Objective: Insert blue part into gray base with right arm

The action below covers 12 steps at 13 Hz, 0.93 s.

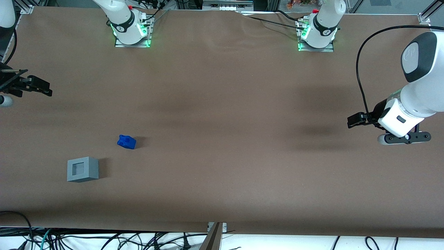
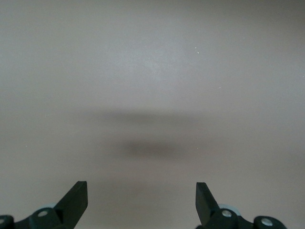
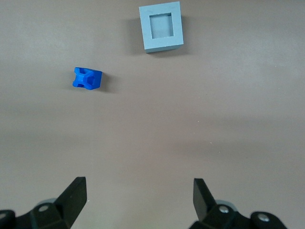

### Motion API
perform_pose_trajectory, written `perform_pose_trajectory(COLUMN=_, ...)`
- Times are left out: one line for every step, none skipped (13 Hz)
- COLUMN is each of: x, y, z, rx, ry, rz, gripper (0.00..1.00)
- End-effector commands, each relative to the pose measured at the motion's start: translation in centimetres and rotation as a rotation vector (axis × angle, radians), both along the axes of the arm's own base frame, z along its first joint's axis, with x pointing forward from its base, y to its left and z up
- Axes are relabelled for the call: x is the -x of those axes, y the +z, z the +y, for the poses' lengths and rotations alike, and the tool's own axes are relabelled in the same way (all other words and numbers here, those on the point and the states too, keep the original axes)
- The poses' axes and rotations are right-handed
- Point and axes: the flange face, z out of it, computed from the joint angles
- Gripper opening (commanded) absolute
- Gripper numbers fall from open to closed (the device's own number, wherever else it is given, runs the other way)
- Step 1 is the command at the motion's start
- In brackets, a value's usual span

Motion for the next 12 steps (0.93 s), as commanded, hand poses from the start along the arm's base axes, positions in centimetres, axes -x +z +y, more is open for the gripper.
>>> perform_pose_trajectory(x=-0.25, y=0.45, z=0.08, rx=0.011, ry=-0.011, rz=-0.008, gripper=0.99)
perform_pose_trajectory(x=-0.25, y=0.45, z=0.08, rx=0.011, ry=-0.011, rz=-0.008, gripper=0.99)
perform_pose_trajectory(x=-0.26, y=0.52, z=0.07, rx=0.011, ry=-0.011, rz=-0.010, gripper=0.99)
perform_pose_trajectory(x=-0.28, y=0.53, z=0.03, rx=0.007, ry=-0.013, rz=-0.012, gripper=0.99)
perform_pose_trajectory(x=-0.30, y=0.53, z=0.22, rx=0.005, ry=-0.018, rz=-0.012, gripper=0.99)
perform_pose_trajectory(x=-0.29, y=0.54, z=0.19, rx=0.008, ry=-0.018, rz=-0.012, gripper=0.99)
perform_pose_trajectory(x=-0.28, y=0.54, z=0.11, rx=0.009, ry=-0.019, rz=-0.012, gripper=0.99)
perform_pose_trajectory(x=-0.30, y=0.53, z=0.20, rx=0.007, ry=-0.019, rz=-0.012, gripper=0.99)
perform_pose_trajectory(x=-0.30, y=0.53, z=0.22, rx=0.005, ry=-0.018, rz=-0.012, gripper=0.99)
perform_pose_trajectory(x=-0.29, y=0.53, z=0.15, rx=0.004, ry=-0.018, rz=-0.012, gripper=0.99)
perform_pose_trajectory(x=-0.26, y=0.45, z=0.15, rx=0.004, ry=-0.024, rz=-0.010, gripper=0.99)
perform_pose_trajectory(x=-0.29, y=0.36, z=0.10, rx=0.001, ry=-0.028, rz=-0.008, gripper=0.99)
